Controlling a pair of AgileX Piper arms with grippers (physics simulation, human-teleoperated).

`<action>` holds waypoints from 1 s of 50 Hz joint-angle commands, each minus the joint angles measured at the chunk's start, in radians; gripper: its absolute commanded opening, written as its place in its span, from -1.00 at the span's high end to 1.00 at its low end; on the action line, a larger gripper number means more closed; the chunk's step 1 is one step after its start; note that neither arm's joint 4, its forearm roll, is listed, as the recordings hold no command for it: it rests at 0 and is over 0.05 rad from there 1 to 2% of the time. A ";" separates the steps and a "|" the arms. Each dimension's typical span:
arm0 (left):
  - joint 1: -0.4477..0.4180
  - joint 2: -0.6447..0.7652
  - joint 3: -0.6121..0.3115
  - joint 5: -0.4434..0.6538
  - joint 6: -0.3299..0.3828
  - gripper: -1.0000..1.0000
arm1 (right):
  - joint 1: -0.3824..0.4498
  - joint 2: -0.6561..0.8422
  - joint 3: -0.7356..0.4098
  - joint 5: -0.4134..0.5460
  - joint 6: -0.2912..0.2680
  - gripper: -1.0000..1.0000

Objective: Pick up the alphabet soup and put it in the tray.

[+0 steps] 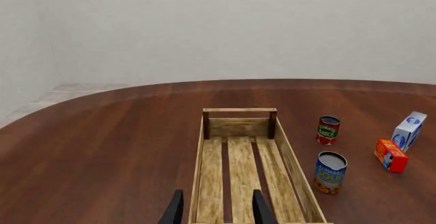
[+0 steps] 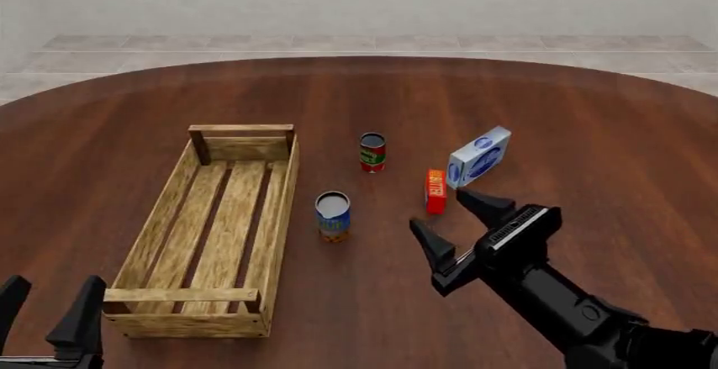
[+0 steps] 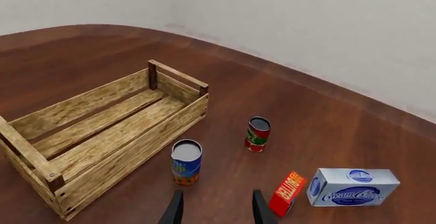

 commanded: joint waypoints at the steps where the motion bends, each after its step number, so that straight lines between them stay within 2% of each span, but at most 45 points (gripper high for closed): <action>1: 0.000 0.000 0.000 0.000 0.000 -1.00 | 0.017 0.120 -0.027 -0.076 -0.006 -1.00; 20: 0.000 0.000 0.000 0.000 0.000 -1.00 | 0.054 0.226 -0.056 -0.129 -0.018 -1.00; 50: 0.000 0.000 0.000 0.000 0.000 -1.00 | 0.073 0.295 -0.117 -0.130 -0.026 -1.00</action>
